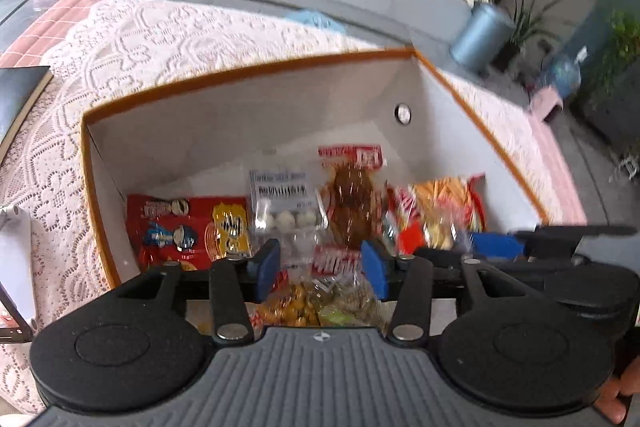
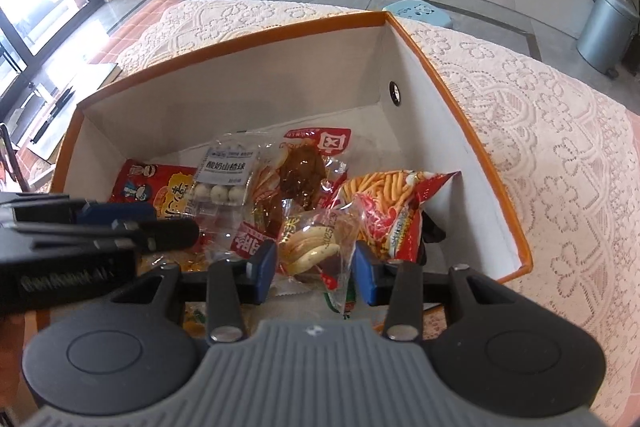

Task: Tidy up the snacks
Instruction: 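Lower both packets into the orange box and open both tools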

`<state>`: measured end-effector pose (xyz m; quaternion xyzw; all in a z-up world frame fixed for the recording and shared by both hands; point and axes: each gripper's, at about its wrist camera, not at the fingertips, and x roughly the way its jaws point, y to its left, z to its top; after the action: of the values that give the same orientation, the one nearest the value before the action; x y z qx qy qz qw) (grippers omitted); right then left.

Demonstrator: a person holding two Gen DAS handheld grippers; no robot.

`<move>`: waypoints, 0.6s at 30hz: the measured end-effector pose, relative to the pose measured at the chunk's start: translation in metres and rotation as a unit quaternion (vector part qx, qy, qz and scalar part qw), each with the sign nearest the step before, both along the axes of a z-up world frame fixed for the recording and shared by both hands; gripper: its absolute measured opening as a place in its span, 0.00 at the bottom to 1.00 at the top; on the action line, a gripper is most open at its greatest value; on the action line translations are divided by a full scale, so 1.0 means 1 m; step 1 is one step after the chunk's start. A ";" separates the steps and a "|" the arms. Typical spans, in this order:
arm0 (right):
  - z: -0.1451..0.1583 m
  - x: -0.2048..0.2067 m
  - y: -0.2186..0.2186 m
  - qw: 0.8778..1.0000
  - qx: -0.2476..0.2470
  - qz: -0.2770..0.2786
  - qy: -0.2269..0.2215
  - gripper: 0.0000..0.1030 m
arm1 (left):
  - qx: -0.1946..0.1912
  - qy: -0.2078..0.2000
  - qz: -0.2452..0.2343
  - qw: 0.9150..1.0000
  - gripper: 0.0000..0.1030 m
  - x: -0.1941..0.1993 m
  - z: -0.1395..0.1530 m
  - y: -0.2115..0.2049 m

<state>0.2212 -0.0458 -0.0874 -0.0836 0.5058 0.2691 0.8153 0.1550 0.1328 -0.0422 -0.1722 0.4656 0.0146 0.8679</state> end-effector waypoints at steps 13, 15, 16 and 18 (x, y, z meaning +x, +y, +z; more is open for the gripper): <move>0.018 0.013 0.021 0.992 -0.058 0.000 -0.111 0.39 | 0.086 -0.026 0.015 0.996 0.58 0.012 0.011 -0.016; 0.013 0.023 0.024 0.991 -0.070 -0.007 -0.111 0.39 | 0.085 -0.032 0.014 0.996 0.58 0.013 0.009 -0.015; 0.011 0.027 0.025 0.991 -0.074 -0.009 -0.114 0.39 | 0.086 -0.036 0.012 0.996 0.58 0.012 0.008 -0.016; 0.006 0.033 0.027 0.989 -0.084 -0.011 -0.123 0.39 | 0.087 -0.034 0.011 0.996 0.59 0.013 0.004 -0.015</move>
<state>0.2542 -0.0190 -0.0811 -0.1789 0.4235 0.2043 0.8642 0.1683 0.1180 -0.0381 -0.1015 0.4305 0.0590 0.8949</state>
